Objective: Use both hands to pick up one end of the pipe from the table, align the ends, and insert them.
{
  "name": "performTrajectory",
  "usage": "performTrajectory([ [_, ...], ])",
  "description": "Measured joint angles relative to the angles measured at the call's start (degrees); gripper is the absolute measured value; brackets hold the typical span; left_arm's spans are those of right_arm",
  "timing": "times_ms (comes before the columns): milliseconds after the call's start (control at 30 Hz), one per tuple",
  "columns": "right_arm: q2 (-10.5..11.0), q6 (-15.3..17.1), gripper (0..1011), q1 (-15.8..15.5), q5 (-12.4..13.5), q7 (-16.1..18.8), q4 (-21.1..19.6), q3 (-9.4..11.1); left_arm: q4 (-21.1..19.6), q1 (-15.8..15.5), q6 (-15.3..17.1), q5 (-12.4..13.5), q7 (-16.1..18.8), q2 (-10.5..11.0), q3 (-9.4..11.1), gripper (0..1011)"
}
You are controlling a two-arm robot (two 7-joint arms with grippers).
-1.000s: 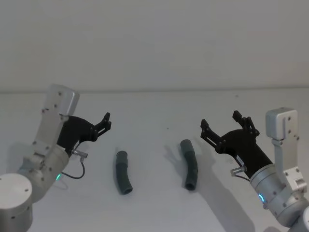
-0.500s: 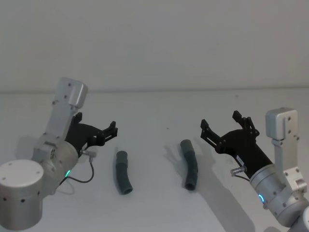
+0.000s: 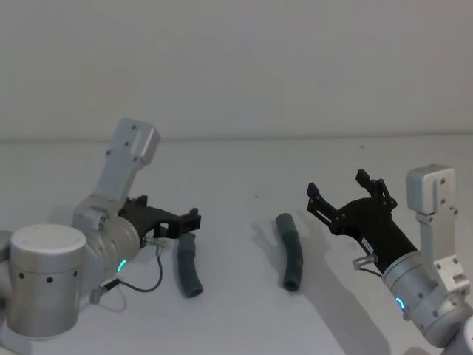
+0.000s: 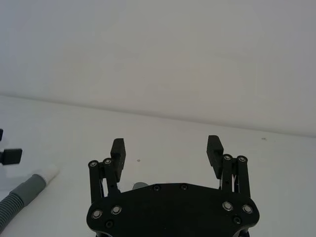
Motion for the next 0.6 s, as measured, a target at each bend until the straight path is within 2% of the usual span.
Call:
performTrajectory([
  [233, 0.0, 0.0, 1001, 0.0, 0.0, 0.0, 0.0, 0.0, -1.2, -0.2, 5.2, -0.6, -0.1, -0.9, 0.6, 1001],
  [600, 0.0, 0.0, 1001, 0.0, 0.0, 0.0, 0.0, 0.0, -1.6, -0.1, 9.5, -0.2, 0.8, -1.7, 1.2, 1001],
])
